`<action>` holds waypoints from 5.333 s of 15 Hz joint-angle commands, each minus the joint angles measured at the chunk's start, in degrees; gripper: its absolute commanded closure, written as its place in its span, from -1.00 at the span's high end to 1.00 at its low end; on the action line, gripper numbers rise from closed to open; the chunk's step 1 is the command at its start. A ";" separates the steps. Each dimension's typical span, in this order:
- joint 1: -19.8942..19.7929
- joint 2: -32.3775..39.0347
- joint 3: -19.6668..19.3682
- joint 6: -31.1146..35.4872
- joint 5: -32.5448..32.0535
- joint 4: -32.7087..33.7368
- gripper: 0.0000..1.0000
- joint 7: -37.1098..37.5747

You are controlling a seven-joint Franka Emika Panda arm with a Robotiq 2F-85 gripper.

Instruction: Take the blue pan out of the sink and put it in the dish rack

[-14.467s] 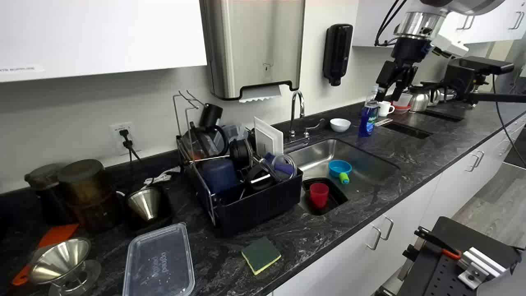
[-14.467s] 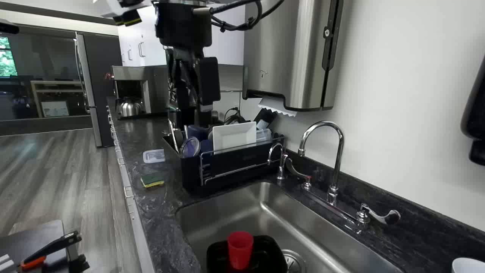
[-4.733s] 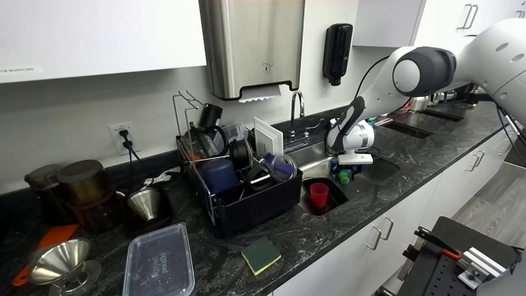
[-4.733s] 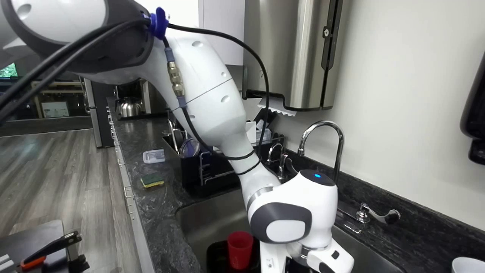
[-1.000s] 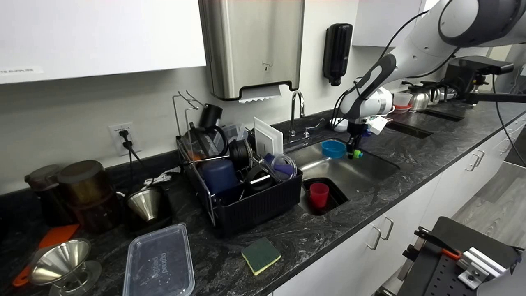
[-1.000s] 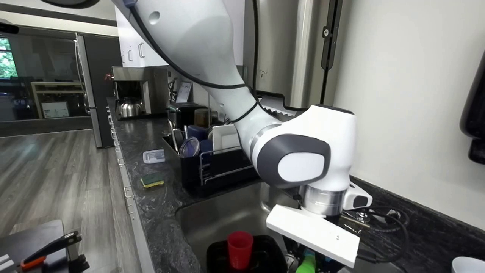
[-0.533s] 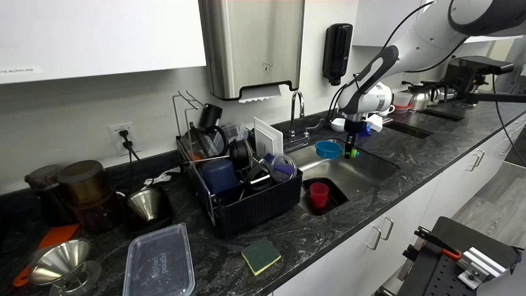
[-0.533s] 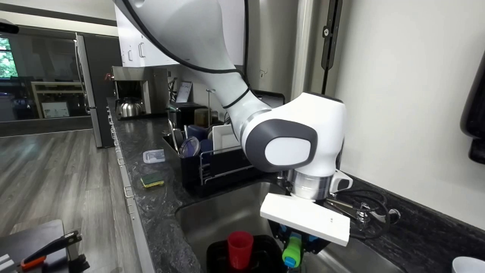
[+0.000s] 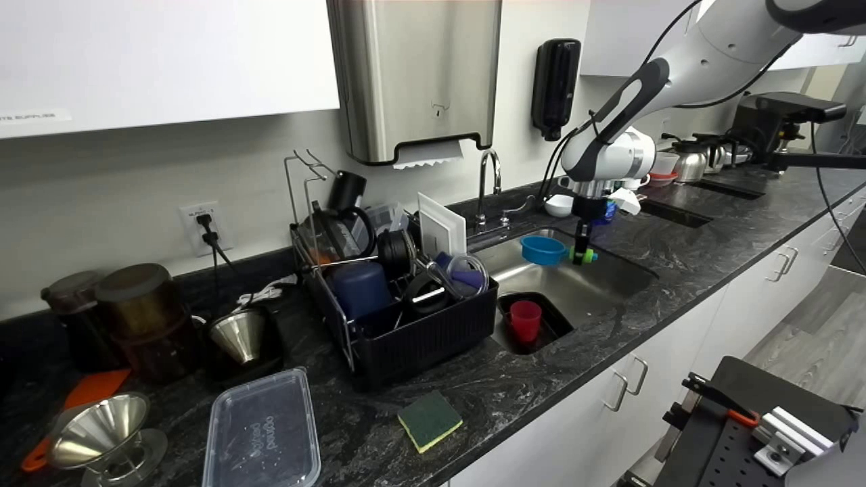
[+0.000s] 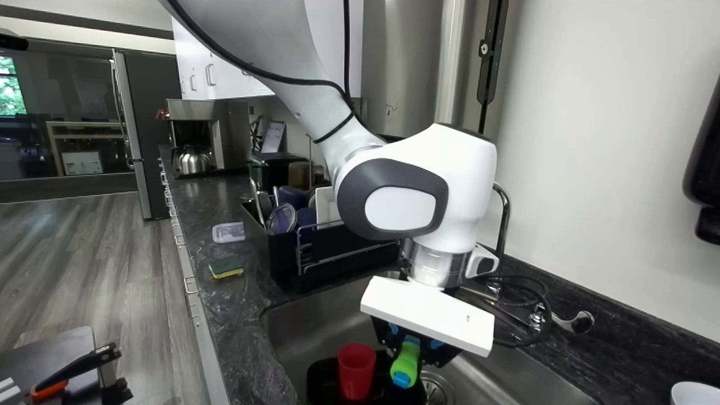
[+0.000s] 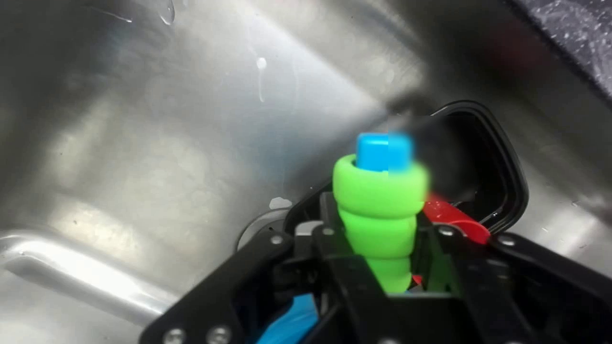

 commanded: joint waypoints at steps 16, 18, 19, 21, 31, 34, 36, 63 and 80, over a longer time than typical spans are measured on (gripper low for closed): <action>0.47 -5.10 -0.54 -0.57 2.88 -3.37 -0.84 -5.42; 0.51 -9.05 -0.02 -0.59 5.51 -5.00 -0.84 -8.98; 0.65 -11.21 0.16 -1.58 7.39 -5.62 -0.84 -10.89; 1.70 -16.04 -0.24 -3.62 11.02 -7.33 -0.84 -14.52; 12.75 -33.49 -7.73 -20.00 14.65 -12.97 -0.84 -15.00; 15.24 -35.69 -9.09 -25.55 14.60 -12.85 -0.84 -13.11; 16.73 -36.40 -9.38 -28.65 14.49 -12.66 -0.84 -11.76; 23.30 -23.81 -6.60 -48.19 34.10 -0.84 -0.84 17.23; 23.08 -25.32 -6.63 -47.67 33.94 -1.53 -0.36 17.08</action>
